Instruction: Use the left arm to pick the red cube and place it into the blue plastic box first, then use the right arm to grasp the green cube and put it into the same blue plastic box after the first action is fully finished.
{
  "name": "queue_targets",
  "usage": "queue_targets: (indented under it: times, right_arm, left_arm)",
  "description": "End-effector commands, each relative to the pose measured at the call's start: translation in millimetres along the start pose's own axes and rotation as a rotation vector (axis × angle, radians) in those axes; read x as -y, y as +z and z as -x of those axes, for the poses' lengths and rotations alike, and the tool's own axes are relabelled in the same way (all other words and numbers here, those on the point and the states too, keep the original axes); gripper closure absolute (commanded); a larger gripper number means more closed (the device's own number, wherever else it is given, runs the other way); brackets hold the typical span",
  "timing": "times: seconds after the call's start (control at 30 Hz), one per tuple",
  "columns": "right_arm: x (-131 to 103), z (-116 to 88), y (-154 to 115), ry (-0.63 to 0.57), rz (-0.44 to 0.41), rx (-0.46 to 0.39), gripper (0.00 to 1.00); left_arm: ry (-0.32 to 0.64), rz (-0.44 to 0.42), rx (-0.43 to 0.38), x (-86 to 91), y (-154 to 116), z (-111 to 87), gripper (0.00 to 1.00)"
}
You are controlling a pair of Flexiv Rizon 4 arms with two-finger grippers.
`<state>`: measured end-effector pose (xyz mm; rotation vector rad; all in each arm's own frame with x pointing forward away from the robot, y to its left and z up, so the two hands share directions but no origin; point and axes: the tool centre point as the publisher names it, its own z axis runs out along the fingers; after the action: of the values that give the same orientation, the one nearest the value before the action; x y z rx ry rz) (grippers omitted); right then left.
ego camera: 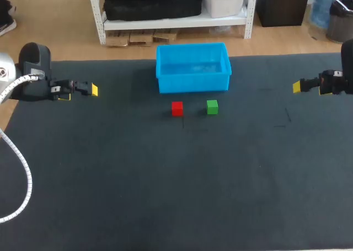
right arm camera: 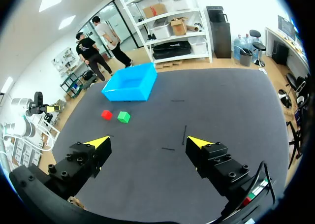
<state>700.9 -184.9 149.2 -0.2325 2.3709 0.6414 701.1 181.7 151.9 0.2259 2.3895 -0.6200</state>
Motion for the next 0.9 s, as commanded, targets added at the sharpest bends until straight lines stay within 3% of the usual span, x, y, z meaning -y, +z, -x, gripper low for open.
queue_targets:
  times: [0.03, 0.47, 0.6, 0.9]
  right_arm:
    - [0.5, 0.2, -0.2, 0.000, 0.001, -0.001, 0.00]
    - [0.5, 0.2, -0.2, 0.000, 0.001, -0.001, 0.00]
    - [0.5, 0.2, -0.2, 0.000, 0.001, -0.001, 0.00]
    - [0.5, 0.2, -0.2, 0.000, 0.001, -0.001, 0.00]
  left_arm:
    - [0.001, -0.006, 0.004, -1.4, 0.1, -0.6, 0.00]
    - [0.014, -0.011, -0.001, 0.7, 1.0, 0.7, 0.00]
    - [0.041, 0.016, -0.043, 8.1, 4.3, 8.7, 0.00]
    - [-0.076, 0.085, -0.189, 12.6, 13.7, 28.1, 0.00]
